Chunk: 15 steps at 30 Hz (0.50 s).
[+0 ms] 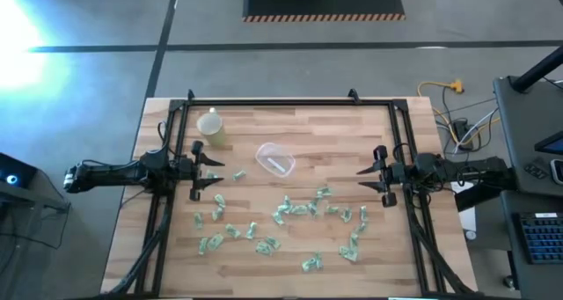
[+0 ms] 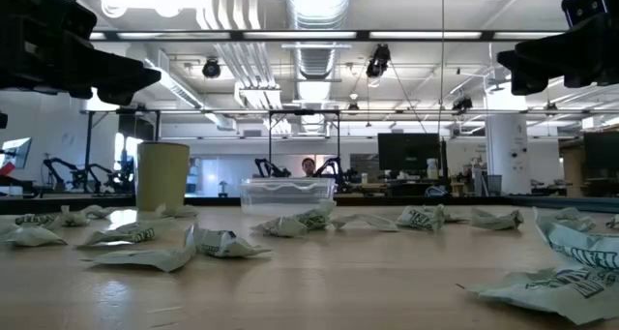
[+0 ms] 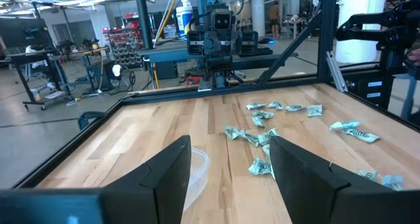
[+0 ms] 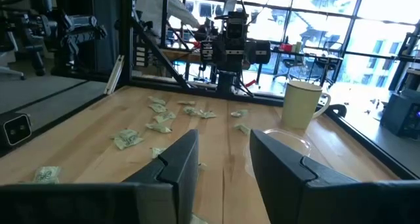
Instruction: Pick and place Stevia / Truvia into bins
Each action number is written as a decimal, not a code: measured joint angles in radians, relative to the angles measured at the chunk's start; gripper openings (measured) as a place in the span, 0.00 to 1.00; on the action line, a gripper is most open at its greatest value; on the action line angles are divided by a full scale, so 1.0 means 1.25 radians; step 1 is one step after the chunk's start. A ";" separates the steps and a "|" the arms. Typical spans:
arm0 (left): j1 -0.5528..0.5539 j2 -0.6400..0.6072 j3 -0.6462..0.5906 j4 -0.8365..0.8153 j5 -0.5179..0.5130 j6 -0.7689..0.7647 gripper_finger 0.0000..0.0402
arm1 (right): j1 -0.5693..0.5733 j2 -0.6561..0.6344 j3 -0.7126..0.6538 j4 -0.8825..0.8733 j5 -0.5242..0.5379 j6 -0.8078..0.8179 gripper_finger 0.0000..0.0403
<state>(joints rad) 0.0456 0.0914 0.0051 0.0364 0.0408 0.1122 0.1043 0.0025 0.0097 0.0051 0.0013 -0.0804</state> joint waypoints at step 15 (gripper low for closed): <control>0.000 0.000 0.000 0.000 0.000 0.000 0.48 | 0.000 0.000 0.000 0.009 0.000 0.002 0.32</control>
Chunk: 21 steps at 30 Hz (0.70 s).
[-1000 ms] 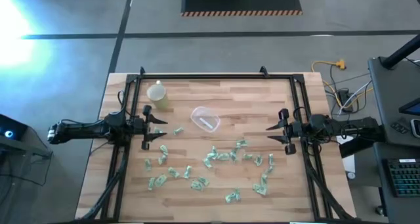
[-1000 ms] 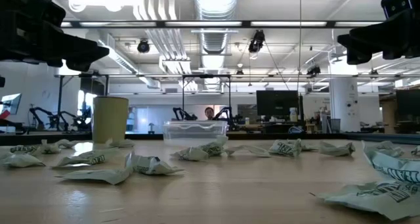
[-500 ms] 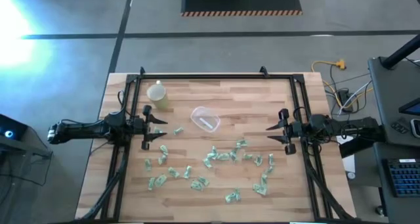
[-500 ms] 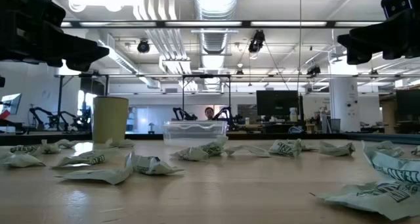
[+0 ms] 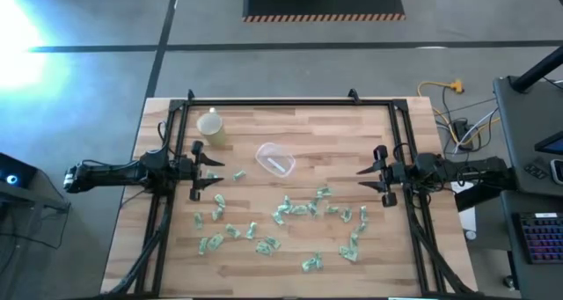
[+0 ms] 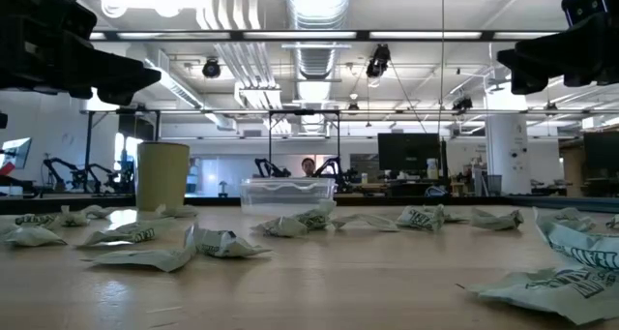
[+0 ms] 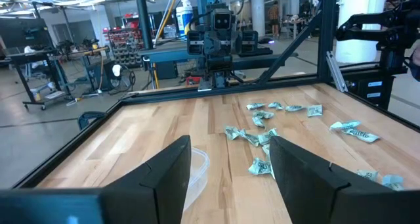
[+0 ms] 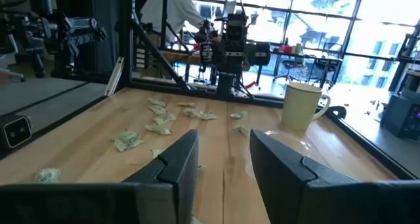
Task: Pick and place Stevia / Truvia into bins
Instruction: Put the stevia packet into the transparent container
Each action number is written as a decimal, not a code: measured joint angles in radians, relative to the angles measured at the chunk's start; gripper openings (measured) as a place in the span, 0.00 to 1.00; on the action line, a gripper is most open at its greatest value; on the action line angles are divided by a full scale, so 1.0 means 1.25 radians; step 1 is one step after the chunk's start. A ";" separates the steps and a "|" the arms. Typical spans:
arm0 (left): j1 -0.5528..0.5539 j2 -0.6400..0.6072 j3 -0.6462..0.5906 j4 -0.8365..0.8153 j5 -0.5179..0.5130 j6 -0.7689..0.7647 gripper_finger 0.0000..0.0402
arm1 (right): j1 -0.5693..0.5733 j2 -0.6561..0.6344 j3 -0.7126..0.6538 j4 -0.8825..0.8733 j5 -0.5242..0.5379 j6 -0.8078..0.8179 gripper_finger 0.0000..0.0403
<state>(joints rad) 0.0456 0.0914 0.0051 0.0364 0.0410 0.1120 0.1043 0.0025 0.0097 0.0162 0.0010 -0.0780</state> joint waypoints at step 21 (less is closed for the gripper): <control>0.000 0.000 0.000 0.064 0.001 -0.001 0.48 | 0.000 0.000 0.000 0.035 -0.001 0.086 0.32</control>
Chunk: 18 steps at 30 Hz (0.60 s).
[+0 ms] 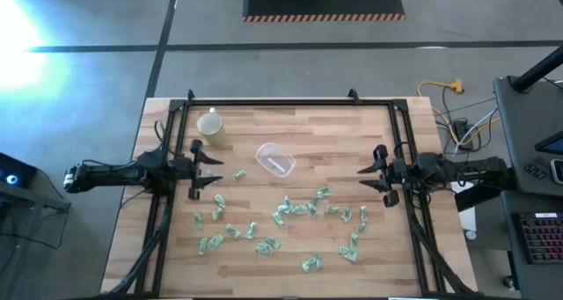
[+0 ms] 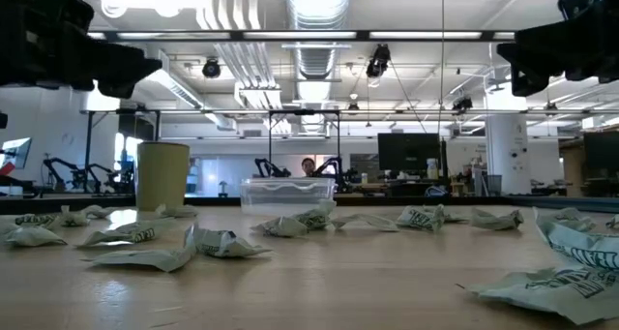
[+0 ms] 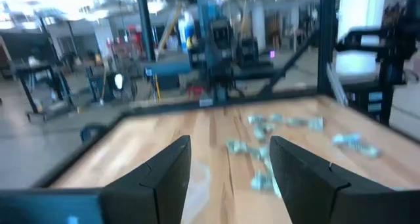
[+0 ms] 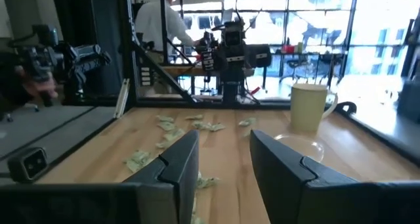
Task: Pick and place Stevia / Truvia into bins
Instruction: Put the stevia packet into the transparent container
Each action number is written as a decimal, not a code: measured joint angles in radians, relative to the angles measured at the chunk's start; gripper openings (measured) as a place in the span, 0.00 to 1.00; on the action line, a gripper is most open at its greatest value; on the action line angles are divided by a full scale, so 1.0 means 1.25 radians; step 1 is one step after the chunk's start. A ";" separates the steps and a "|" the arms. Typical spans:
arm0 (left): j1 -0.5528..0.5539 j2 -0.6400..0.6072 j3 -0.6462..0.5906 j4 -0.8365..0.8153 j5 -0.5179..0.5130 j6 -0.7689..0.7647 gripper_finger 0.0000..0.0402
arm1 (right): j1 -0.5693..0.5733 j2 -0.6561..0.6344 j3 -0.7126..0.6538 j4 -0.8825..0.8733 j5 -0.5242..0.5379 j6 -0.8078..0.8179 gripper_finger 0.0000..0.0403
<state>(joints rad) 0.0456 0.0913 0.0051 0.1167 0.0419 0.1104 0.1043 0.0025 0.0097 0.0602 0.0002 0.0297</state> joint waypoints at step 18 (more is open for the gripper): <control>0.000 0.000 0.000 0.143 0.008 -0.123 0.48 | 0.000 0.005 0.000 0.023 0.002 -0.080 0.32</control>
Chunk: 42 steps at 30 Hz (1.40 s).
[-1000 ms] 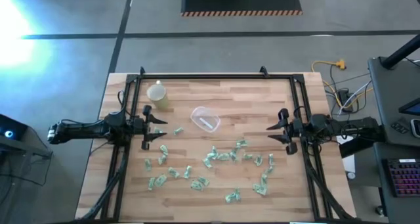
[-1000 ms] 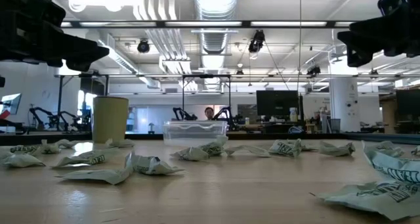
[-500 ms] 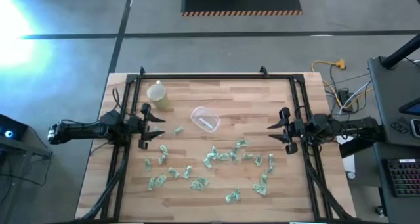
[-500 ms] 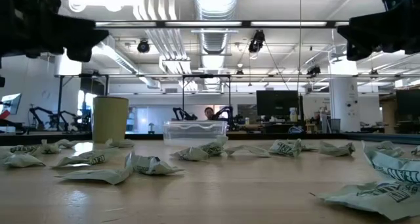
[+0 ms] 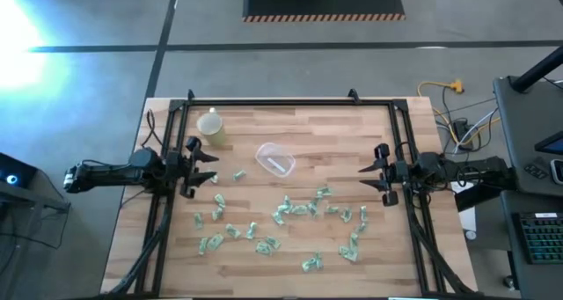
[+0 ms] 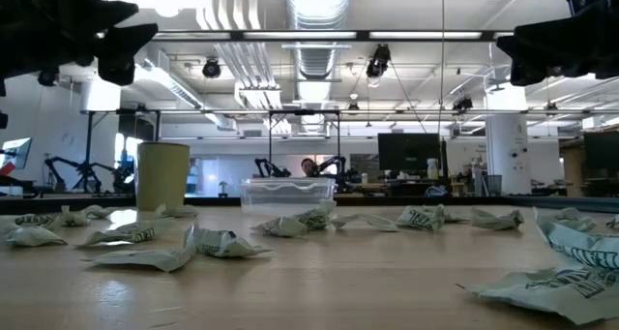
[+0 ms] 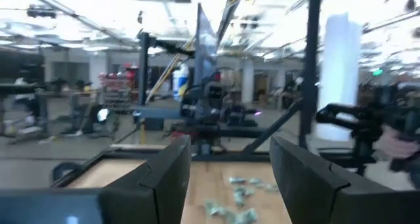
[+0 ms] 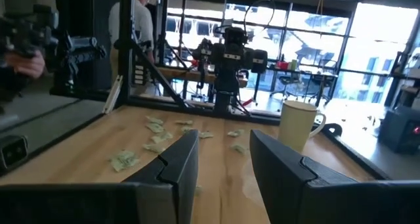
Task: Pick and place Stevia / Truvia into bins
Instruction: Put the stevia packet into the transparent container
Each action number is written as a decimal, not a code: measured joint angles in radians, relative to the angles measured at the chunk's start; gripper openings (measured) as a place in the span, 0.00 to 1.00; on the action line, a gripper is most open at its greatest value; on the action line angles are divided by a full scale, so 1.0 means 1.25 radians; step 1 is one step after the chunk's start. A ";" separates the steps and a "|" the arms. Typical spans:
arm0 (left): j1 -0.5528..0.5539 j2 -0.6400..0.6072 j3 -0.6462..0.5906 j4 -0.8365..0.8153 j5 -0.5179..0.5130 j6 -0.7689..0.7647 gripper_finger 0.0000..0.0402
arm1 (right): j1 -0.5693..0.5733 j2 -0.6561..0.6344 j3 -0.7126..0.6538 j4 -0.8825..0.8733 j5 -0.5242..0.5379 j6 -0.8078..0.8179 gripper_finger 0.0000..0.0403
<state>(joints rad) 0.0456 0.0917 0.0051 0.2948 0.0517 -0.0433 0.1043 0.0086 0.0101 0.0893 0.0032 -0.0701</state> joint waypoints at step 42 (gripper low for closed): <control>-0.083 0.756 0.406 -0.409 -0.350 0.007 0.48 | 0.000 0.068 0.000 0.023 -0.004 -0.010 0.32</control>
<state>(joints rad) -0.0583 1.0369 0.5133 -0.2158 -0.3854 -0.0352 0.1045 0.0937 0.0101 0.1184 -0.0017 -0.0822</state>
